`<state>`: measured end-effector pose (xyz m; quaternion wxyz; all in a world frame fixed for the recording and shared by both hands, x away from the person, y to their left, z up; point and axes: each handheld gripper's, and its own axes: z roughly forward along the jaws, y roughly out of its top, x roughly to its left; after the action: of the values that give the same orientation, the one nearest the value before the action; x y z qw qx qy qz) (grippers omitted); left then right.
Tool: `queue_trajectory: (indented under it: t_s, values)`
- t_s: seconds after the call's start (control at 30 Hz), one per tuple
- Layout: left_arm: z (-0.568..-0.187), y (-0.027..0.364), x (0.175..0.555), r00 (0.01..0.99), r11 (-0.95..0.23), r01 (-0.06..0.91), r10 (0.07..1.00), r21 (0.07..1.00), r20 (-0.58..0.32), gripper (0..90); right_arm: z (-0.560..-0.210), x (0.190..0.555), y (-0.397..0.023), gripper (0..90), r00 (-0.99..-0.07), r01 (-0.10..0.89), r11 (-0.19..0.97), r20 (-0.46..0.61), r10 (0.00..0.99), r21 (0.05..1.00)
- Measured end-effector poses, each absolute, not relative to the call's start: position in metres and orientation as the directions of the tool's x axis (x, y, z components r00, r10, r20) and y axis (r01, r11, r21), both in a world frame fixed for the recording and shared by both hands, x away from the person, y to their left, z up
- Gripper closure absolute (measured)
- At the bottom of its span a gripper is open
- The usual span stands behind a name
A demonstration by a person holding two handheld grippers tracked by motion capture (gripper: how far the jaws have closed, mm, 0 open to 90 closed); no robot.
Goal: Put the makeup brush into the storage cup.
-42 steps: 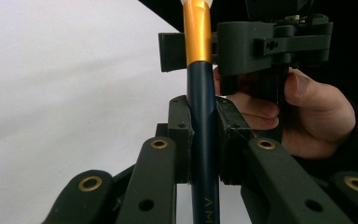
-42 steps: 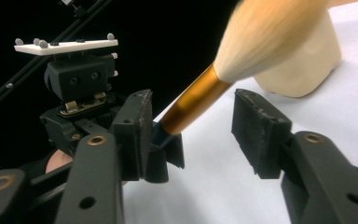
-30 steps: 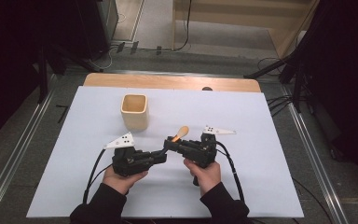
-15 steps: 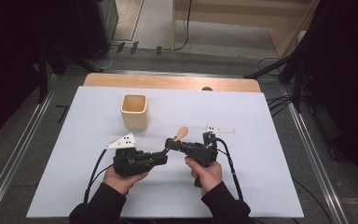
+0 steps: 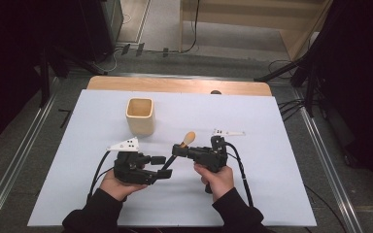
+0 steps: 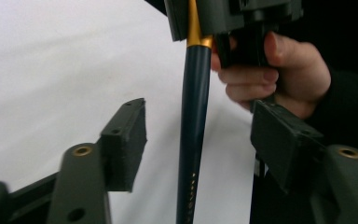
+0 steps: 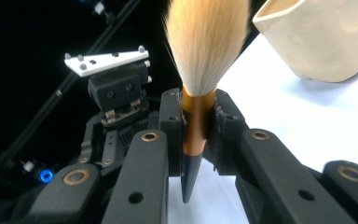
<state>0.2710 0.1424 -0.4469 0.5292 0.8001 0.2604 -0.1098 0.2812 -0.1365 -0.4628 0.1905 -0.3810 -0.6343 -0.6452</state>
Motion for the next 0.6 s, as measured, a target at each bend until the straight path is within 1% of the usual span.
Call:
queue_trajectory:
  t_s: [0.07, 0.13, 0.17, 0.2, 0.33, 0.47, 0.6]
  values:
    - [-0.447, 0.144, 0.272, 0.848, -0.336, 0.525, 0.279, 0.782, -0.450, 30.2, -0.459, 0.282, -0.136, 78.6, -0.655, 0.718, -0.095, 0.716, 0.242, 0.689]
    - [-0.446, 0.145, 0.273, 0.858, -0.361, 0.511, 0.267, 0.780, -0.438, 28.5, -0.456, 0.283, -0.136, 78.6, -0.673, 0.707, -0.063, 0.697, 0.246, 0.705]
    - [-0.445, 0.146, 0.273, 0.866, -0.380, 0.498, 0.258, 0.779, -0.428, 27.5, -0.451, 0.284, -0.135, 78.6, -0.695, 0.691, -0.028, 0.676, 0.244, 0.722]
    - [-0.445, 0.146, 0.273, 0.866, -0.380, 0.498, 0.258, 0.779, -0.428, 27.8, -0.451, 0.284, -0.135, 78.6, -0.695, 0.691, -0.028, 0.676, 0.244, 0.722]
    - [-0.443, 0.150, 0.276, 0.863, -0.382, 0.505, 0.219, 0.774, -0.455, 28.9, -0.443, 0.284, -0.133, 78.5, -0.738, 0.655, 0.036, 0.629, 0.243, 0.755]
    - [-0.439, 0.150, 0.277, 0.890, -0.433, 0.456, 0.191, 0.778, -0.415, 29.7, -0.438, 0.285, -0.129, 78.5, -0.784, 0.610, 0.104, 0.578, 0.226, 0.786]
    - [-0.439, 0.152, 0.277, 0.909, -0.464, 0.414, 0.173, 0.783, -0.378, 27.9, -0.432, 0.287, -0.125, 78.6, -0.826, 0.559, 0.173, 0.527, 0.198, 0.811]
